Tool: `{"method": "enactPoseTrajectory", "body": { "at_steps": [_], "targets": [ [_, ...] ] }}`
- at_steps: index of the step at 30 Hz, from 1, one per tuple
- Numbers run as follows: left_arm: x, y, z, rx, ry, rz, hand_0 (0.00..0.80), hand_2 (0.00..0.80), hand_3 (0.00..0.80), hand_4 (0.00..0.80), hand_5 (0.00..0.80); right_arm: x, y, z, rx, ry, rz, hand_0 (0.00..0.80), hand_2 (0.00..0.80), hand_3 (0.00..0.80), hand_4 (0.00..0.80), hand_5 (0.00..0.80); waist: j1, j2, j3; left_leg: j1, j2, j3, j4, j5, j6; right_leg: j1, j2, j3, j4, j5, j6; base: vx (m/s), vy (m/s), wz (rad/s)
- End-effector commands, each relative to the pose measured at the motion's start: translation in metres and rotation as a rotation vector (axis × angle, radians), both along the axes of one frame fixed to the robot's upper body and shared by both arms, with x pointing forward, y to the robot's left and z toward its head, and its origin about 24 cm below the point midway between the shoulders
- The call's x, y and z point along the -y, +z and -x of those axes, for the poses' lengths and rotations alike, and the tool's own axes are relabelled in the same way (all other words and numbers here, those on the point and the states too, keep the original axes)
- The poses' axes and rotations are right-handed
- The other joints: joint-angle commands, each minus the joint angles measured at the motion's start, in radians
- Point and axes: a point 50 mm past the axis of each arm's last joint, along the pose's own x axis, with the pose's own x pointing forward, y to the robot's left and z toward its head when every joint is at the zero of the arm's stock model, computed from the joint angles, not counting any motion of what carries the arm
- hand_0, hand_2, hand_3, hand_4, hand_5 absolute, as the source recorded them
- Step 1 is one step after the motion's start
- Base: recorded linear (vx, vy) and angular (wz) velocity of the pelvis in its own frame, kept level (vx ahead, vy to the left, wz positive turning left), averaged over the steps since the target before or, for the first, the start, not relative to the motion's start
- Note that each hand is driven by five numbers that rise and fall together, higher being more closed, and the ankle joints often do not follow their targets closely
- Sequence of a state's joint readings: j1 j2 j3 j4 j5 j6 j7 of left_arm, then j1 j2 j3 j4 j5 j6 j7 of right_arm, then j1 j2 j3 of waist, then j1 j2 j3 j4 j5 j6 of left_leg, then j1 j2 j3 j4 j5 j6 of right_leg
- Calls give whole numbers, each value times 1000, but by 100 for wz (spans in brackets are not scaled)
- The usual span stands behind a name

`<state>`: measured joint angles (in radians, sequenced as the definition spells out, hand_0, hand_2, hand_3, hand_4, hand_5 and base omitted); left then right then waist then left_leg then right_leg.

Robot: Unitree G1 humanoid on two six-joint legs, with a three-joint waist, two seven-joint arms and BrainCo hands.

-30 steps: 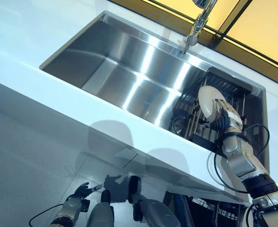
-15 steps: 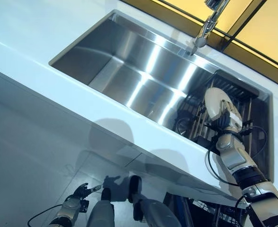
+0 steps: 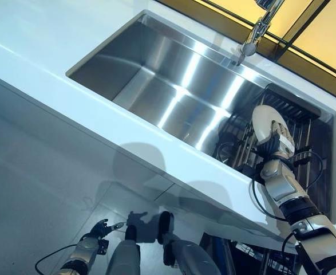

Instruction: Take plates into dishwasher

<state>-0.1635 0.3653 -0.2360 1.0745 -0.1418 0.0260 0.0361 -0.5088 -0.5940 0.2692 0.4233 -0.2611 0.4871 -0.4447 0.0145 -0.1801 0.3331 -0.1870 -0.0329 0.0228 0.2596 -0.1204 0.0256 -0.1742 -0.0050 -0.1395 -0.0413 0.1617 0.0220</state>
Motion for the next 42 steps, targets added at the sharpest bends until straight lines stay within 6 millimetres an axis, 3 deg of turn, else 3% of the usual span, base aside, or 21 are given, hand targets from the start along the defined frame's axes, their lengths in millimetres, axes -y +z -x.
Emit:
{"method": "enactPoseTrajectory", "body": {
  "at_steps": [1,6,7,8,9,10,29,42],
  "targets": [
    [10,7,-16,57,-49,22,0,0,0,0,0,-22,-8,-9,-21,48,-28,0,0,0,0,0,47,63,35,66,-40,21,-229,5,100,54,24,13,116,-204,21,0,0,0],
    [11,8,-17,62,-53,23,0,0,0,0,0,-19,-8,-8,-15,33,-34,0,0,0,0,0,46,64,37,65,-40,24,-227,4,101,51,23,16,121,-206,22,0,0,0],
    [11,8,-17,63,-53,24,0,0,0,0,0,-18,-8,-8,-16,33,-34,72,72,72,72,72,46,65,37,65,-40,24,-227,4,101,51,23,16,122,-206,22,0,0,0],
    [11,8,-17,63,-53,24,0,0,0,0,0,-17,-8,-7,-14,28,-35,580,580,580,580,580,46,65,37,65,-40,24,-226,3,101,51,22,15,122,-206,22,0,0,0],
    [11,8,-17,64,-53,26,0,0,0,0,0,-17,-9,-7,-14,24,-37,775,775,775,775,775,45,65,36,65,-41,24,-225,3,101,51,22,16,123,-206,22,0,0,0],
    [11,8,-17,64,-52,27,0,0,0,0,0,-16,-9,-6,-13,22,-38,800,800,800,800,800,45,65,36,65,-41,24,-225,3,102,52,22,17,123,-206,22,0,0,0],
    [11,8,-16,77,-45,34,0,0,0,0,0,-12,5,-5,102,27,-21,800,800,800,800,800,37,66,36,64,-41,30,-231,3,107,44,21,30,128,-201,31,0,0,0],
    [8,6,-10,72,-32,34,0,0,0,0,0,6,32,6,341,-60,-68,800,800,800,800,800,15,62,18,85,-39,45,-266,12,110,46,30,53,108,-182,46,-15,26,-6]
  ]
}}
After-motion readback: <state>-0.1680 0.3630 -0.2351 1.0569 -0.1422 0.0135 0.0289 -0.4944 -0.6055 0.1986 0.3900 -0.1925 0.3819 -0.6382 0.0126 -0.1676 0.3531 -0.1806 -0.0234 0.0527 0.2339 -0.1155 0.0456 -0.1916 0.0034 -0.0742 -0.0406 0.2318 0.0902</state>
